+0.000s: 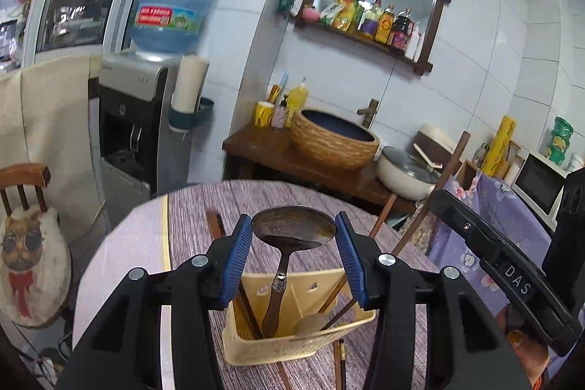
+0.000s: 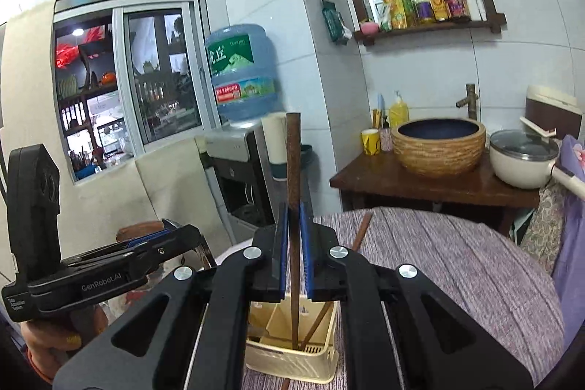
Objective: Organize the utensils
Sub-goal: 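Lower the spoon and chopstick into the cream holder and open both grippers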
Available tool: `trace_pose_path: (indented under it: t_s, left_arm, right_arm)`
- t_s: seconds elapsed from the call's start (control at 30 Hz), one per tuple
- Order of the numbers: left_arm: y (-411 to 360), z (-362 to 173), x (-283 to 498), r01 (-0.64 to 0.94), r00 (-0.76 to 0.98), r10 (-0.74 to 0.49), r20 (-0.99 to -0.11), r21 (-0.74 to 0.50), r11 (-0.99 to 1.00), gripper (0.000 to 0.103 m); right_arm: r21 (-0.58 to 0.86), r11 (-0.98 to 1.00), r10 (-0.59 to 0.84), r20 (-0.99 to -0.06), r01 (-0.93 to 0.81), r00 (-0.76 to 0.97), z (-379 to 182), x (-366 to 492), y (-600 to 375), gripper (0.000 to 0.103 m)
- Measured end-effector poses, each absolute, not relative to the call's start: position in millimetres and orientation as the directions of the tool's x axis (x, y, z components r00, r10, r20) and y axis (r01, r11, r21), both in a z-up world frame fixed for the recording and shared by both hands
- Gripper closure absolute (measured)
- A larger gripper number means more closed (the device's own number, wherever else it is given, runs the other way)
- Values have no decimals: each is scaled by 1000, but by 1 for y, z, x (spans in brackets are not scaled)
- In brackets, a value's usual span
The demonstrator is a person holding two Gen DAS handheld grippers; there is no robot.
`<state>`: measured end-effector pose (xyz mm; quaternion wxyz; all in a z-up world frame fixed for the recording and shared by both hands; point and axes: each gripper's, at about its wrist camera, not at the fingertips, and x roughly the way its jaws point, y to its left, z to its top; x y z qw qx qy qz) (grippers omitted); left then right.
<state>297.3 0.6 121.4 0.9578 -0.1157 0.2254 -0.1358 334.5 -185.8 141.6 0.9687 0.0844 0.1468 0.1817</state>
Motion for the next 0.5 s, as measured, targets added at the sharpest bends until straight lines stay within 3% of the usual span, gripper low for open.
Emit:
trace_pose_path:
  t_s: [0.5]
  left_arm:
    - [-5,68,300,186,824,-293,-485,-257,948,56]
  right_arm:
    - [215,932,350,-337,-291,874,88,339,-181,95]
